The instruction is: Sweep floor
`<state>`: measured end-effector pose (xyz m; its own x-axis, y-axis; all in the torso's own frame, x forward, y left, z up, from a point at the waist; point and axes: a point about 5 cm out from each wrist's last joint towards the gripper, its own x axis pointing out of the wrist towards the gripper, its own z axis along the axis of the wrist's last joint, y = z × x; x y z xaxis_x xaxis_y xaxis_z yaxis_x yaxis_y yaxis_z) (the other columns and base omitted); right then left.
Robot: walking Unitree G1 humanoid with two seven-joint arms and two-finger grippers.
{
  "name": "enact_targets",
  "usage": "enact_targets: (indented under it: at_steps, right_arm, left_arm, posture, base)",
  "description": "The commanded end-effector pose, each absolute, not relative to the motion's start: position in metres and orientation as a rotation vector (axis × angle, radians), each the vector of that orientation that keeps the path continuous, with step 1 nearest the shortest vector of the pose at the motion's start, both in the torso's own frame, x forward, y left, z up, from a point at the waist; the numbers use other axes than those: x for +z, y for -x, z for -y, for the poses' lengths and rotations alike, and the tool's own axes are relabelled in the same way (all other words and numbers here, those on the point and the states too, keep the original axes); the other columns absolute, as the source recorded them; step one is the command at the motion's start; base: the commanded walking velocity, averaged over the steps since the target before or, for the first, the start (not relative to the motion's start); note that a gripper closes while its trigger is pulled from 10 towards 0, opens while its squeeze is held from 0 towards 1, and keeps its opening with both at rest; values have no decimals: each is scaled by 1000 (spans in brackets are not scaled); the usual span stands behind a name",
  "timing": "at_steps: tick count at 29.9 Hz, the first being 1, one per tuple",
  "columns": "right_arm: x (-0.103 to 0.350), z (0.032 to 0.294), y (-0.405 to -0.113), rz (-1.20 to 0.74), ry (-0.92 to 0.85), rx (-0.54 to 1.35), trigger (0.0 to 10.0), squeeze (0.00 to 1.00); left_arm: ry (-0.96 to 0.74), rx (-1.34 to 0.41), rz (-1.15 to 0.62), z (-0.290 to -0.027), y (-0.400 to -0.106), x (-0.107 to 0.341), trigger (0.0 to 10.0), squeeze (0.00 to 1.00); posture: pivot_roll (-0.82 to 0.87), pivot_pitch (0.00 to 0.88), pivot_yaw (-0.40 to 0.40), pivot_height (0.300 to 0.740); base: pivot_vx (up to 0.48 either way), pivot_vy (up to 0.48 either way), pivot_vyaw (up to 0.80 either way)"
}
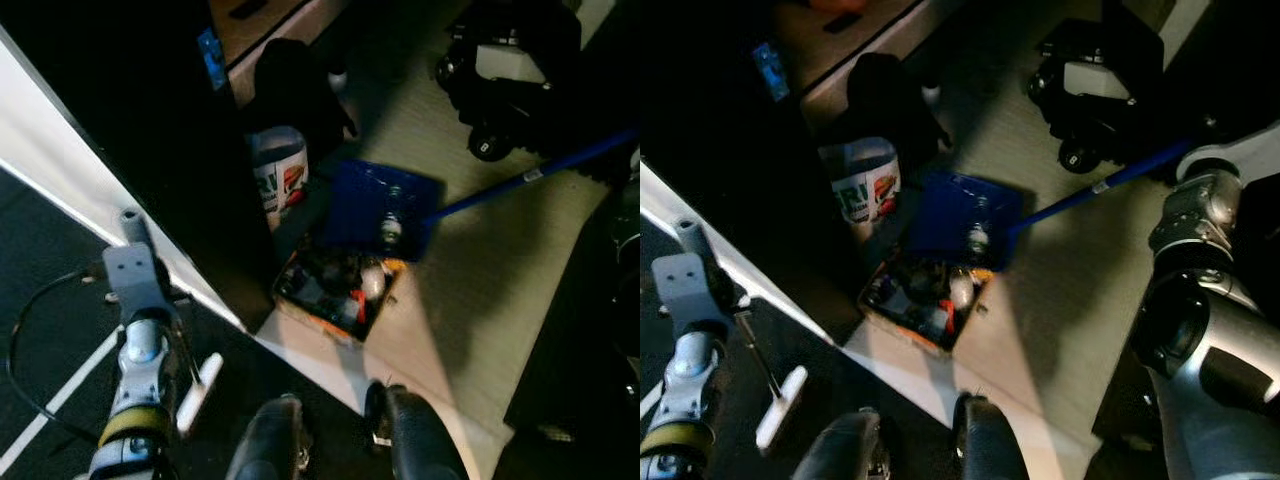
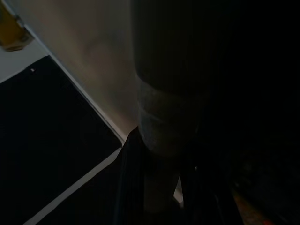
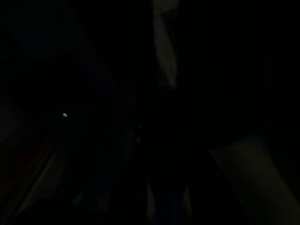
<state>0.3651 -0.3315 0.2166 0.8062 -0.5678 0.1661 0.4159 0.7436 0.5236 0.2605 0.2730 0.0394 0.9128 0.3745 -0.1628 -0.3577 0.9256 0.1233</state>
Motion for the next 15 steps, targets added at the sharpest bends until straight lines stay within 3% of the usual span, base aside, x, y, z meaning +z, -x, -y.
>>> enact_targets:
  at_steps: [1,10,15]
  right_arm:
    - [220,335,-363,363,-511,-568,10000,0]
    - [222,337,-362,368,-511,-576,10000,0]
    - [224,335,-364,367,-496,-564,10000,0]
  left_arm:
    - [-77,381,-219,-273,-254,31,10000,0]
    - [-110,369,-224,-273,-255,32,10000,0]
    - [-91,391,-223,-273,-253,30,10000,0]
  posture:
    - [67,106,-54,740]
    - [69,108,-55,740]
    - [71,111,-55,740]
  base:
    - [0,0,0]
    - [0,0,0]
    - [0,-384,0]
